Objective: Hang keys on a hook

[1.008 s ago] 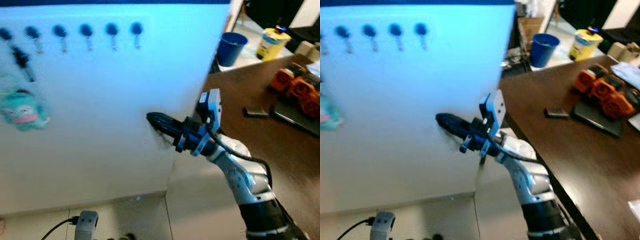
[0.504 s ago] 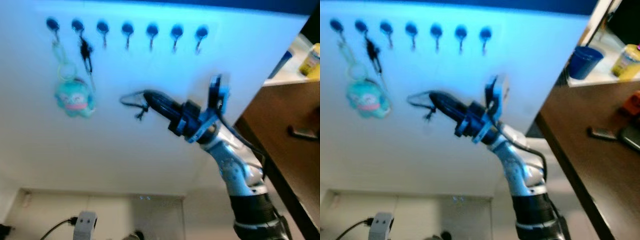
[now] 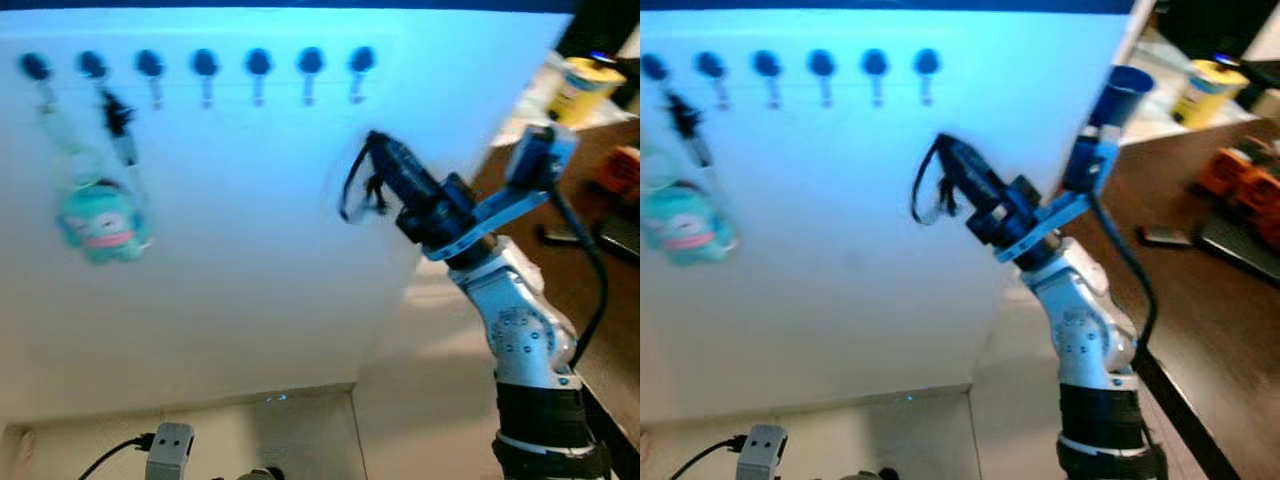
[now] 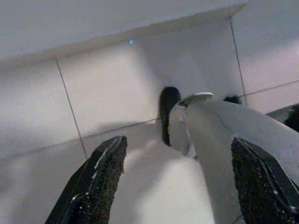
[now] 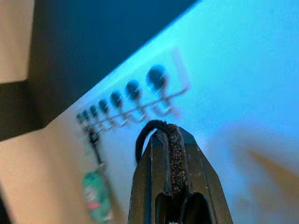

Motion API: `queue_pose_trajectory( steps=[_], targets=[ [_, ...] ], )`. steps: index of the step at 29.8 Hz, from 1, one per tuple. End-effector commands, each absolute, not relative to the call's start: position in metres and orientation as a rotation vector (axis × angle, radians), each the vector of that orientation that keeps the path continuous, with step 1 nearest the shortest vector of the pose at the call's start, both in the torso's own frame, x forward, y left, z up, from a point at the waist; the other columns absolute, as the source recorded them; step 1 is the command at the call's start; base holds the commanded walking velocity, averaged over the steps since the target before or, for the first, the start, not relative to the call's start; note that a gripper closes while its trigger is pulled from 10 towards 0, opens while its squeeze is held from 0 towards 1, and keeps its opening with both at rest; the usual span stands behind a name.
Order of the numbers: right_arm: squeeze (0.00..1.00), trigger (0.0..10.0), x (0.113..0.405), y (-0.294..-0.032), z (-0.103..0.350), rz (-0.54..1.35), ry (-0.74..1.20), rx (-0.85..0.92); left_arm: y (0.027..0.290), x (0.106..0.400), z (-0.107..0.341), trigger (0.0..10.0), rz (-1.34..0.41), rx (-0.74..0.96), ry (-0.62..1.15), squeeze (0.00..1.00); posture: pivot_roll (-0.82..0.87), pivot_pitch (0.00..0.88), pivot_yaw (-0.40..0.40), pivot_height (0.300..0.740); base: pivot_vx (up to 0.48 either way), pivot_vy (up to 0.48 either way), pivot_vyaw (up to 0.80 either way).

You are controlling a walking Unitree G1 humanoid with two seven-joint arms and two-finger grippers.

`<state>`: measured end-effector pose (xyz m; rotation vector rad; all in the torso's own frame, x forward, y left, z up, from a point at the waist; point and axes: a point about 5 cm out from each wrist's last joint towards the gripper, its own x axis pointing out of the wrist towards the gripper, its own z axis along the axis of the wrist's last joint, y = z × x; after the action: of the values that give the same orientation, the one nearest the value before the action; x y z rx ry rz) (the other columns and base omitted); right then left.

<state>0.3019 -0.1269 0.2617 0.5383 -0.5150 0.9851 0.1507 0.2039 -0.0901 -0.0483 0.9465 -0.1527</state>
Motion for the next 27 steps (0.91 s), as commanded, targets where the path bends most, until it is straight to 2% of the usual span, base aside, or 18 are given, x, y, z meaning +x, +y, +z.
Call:
queue_pose_trajectory(
  steps=[1, 9, 18, 27],
  targets=[
    [0.00, 10.0, 0.299, -0.128, 0.264, 0.989, -0.525, 0.551, 0.190, 0.134, -0.099, 10.0, -0.201, -0.072, 1.015, 0.00, 0.05, 0.065, 0.012, 0.740, 0.000, 0.000, -0.43],
    [0.00, 10.0, 0.302, -0.113, 0.266, 1.019, -0.504, 0.526, 0.188, 0.133, -0.099, 10.0, -0.203, -0.071, 1.017, 0.00, 0.05, 0.069, 0.014, 0.740, 0.000, 0.000, 0.00],
    [0.00, 10.0, 0.323, -0.075, 0.272, 1.035, -0.438, 0.472, 0.187, 0.133, -0.100, 10.0, -0.209, -0.062, 1.024, 0.00, 0.05, 0.065, 0.001, 0.740, 0.000, 0.000, 0.00],
    [0.00, 10.0, 0.328, -0.068, 0.280, 1.042, -0.451, 0.481, 0.186, 0.126, -0.102, 10.0, -0.196, -0.070, 1.039, 0.00, 0.07, 0.062, -0.014, 0.740, 0.000, 0.000, 0.00]
  ],
)
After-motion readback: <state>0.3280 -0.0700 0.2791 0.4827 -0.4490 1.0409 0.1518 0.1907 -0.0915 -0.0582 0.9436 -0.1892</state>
